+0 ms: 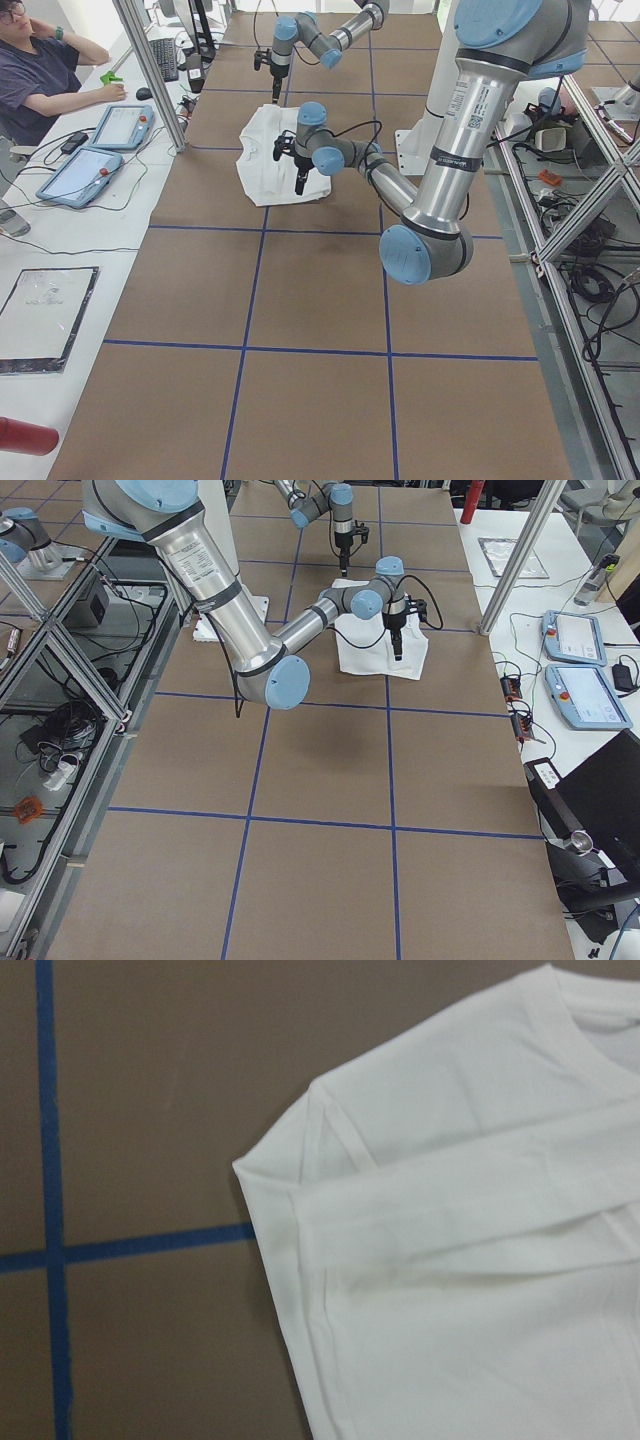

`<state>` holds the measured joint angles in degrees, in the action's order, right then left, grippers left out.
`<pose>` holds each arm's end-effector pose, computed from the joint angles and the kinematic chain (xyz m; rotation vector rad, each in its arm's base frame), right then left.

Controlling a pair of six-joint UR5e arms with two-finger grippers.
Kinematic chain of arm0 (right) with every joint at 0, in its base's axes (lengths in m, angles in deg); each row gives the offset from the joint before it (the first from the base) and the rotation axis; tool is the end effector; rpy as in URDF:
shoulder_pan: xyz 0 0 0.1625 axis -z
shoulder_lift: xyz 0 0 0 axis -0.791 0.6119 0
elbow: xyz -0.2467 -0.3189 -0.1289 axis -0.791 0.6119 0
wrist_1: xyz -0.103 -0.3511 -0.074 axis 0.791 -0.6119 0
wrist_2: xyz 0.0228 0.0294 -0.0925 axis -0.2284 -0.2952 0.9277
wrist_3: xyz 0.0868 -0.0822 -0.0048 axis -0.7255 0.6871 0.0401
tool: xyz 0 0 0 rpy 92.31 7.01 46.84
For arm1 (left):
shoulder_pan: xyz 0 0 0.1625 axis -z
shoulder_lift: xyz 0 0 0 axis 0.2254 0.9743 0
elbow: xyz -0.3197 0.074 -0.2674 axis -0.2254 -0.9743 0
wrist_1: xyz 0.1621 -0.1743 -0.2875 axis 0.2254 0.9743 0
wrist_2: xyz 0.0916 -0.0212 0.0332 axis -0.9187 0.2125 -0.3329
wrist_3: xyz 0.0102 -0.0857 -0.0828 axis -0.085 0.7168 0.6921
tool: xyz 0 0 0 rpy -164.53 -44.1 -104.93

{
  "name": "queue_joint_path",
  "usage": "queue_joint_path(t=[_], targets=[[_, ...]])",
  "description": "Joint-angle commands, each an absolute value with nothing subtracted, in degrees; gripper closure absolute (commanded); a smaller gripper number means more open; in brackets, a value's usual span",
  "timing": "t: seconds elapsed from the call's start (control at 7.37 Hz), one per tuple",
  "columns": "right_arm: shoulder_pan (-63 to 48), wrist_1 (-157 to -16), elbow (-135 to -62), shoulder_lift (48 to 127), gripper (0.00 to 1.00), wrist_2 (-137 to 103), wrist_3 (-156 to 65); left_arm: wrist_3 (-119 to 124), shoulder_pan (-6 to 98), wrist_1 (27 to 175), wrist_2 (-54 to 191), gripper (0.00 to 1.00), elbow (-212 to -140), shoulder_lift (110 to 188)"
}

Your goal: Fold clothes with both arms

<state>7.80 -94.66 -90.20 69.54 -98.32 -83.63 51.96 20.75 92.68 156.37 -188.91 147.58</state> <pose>-0.4300 -0.5673 0.3359 0.2346 -0.6614 0.0718 0.4297 -0.4006 0.3762 0.1566 0.9004 0.0184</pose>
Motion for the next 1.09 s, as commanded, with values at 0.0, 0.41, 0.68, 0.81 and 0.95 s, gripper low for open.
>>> queue_joint_path(t=[0.0,0.41,0.68,0.81,0.95], targets=[[7.80,-94.66,-90.55,69.75,0.00,-98.25,-83.66,56.47,17.04,93.02,153.84,0.36,-188.19,147.81],[7.80,-94.66,-90.64,69.84,0.00,-98.25,-83.66,56.74,16.68,93.02,153.83,0.93,-188.18,147.90],[7.80,-94.66,-90.81,69.84,0.00,-98.25,-83.75,56.66,16.68,93.02,153.83,1.00,-188.62,147.90],[7.80,-94.66,-90.81,69.84,0.00,-98.25,-83.75,56.05,16.94,93.02,153.74,1.00,-188.97,147.38],[7.80,-94.66,-90.81,69.84,0.00,-98.25,-83.66,55.00,17.64,92.84,153.74,1.00,-189.06,147.20]])
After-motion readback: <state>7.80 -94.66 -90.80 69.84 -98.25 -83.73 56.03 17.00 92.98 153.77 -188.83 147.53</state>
